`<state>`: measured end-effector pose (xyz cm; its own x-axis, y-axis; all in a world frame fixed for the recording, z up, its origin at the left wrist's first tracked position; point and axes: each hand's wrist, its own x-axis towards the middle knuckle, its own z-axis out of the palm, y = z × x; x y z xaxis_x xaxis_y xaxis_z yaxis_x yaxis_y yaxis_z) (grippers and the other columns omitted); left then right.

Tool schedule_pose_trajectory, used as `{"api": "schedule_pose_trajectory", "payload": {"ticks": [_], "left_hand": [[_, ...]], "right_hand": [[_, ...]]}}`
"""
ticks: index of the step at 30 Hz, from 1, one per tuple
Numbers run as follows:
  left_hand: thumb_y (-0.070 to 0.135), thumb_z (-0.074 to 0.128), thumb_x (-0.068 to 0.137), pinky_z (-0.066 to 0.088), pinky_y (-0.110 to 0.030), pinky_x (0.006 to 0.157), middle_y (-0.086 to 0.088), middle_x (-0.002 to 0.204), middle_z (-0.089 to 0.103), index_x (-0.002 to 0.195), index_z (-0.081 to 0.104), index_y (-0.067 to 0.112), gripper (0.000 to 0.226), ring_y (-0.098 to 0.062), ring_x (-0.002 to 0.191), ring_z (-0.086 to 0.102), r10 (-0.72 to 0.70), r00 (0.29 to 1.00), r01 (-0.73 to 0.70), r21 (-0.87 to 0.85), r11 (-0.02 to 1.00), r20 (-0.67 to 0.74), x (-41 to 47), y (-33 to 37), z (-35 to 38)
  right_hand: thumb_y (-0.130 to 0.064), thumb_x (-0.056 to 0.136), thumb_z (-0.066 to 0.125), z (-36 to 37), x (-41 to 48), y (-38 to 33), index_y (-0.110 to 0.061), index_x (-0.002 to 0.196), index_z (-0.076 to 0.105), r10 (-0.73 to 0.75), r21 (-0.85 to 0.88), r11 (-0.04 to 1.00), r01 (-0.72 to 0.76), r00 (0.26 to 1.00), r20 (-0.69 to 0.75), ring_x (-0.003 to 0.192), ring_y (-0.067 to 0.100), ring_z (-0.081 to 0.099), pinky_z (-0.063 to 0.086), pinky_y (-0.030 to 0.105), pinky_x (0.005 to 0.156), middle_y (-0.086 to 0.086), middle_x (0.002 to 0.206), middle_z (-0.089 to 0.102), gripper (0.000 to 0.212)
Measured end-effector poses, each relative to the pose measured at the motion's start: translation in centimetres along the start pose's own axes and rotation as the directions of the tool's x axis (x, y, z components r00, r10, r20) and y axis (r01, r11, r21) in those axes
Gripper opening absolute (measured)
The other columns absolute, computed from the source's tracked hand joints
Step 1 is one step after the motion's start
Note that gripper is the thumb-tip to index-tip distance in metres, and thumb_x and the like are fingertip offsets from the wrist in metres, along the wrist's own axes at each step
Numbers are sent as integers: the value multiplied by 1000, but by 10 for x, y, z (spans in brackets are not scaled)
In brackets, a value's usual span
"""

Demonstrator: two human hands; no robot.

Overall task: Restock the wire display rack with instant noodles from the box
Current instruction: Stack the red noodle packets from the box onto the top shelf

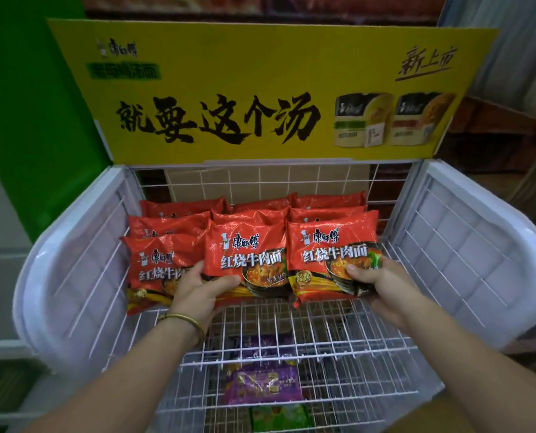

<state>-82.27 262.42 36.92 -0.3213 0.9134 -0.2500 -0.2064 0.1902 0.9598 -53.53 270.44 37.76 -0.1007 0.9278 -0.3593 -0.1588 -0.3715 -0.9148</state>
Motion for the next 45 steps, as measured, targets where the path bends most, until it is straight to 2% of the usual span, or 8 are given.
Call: {"api": "schedule_pose_trajectory", "payload": {"ticks": [6,16,22,26,34,40,42,45], "left_hand": [[16,84,74,53,-47,94,1,104,75,112,64,23,43,-22,99,70,89,994,-79,137,987,-68,1,-10,4],[16,82,77,55,-34,87,6,104,73,103,64,28,34,-13,98,68,171,982,-145,266,953,-77,-1,-20,2],[23,84,73,55,-44,92,5,105,72,107,64,29,40,-16,100,68,149,986,-116,314,942,-80,3,-22,-2],[18,84,73,55,-44,93,6,103,74,107,64,27,40,-16,99,69,113,991,-90,273,958,-71,3,-21,-4],[14,83,74,55,-44,92,4,101,75,109,65,24,40,-18,96,71,74,995,-57,234,971,-64,5,-20,-6],[8,83,72,57,-46,89,-1,98,76,106,66,20,40,-23,93,72,44,999,-36,248,968,-26,2,-11,-17],[5,82,73,56,-48,90,-2,98,76,107,66,19,41,-24,94,72,19,999,-13,212,977,-27,0,-10,-23],[1,79,74,54,-53,91,-5,100,76,110,66,16,42,-29,95,72,-25,999,30,139,990,-33,-2,-9,-32]], "right_hand": [[7,82,68,-8,14,6,-8,114,59,-4,-15,1000,4,1000,-26,104,32,69,52,50,95,13,111,73,36],[0,83,71,-16,37,22,-18,113,58,-13,-63,998,9,999,-53,105,29,67,52,48,93,9,116,70,38],[-31,78,82,-6,44,25,-30,100,63,-229,-485,864,137,964,-135,99,23,69,53,50,95,-2,105,72,29],[-28,83,79,-4,46,22,-29,100,64,-250,-441,885,152,952,-175,98,24,69,55,49,92,0,105,72,23],[-34,83,77,9,46,28,-18,108,57,-300,-534,837,119,917,-265,96,26,64,52,43,90,0,98,65,36],[-46,64,83,12,33,14,-19,130,44,-424,-731,679,72,852,-309,119,30,51,46,52,102,9,128,50,82],[-38,73,83,16,23,9,-15,127,45,-513,-756,643,119,800,-311,119,28,48,45,47,101,9,126,48,70],[-36,86,72,35,7,7,-18,105,56,-567,-735,621,272,804,-181,93,20,58,46,30,72,1,101,59,30]]}}
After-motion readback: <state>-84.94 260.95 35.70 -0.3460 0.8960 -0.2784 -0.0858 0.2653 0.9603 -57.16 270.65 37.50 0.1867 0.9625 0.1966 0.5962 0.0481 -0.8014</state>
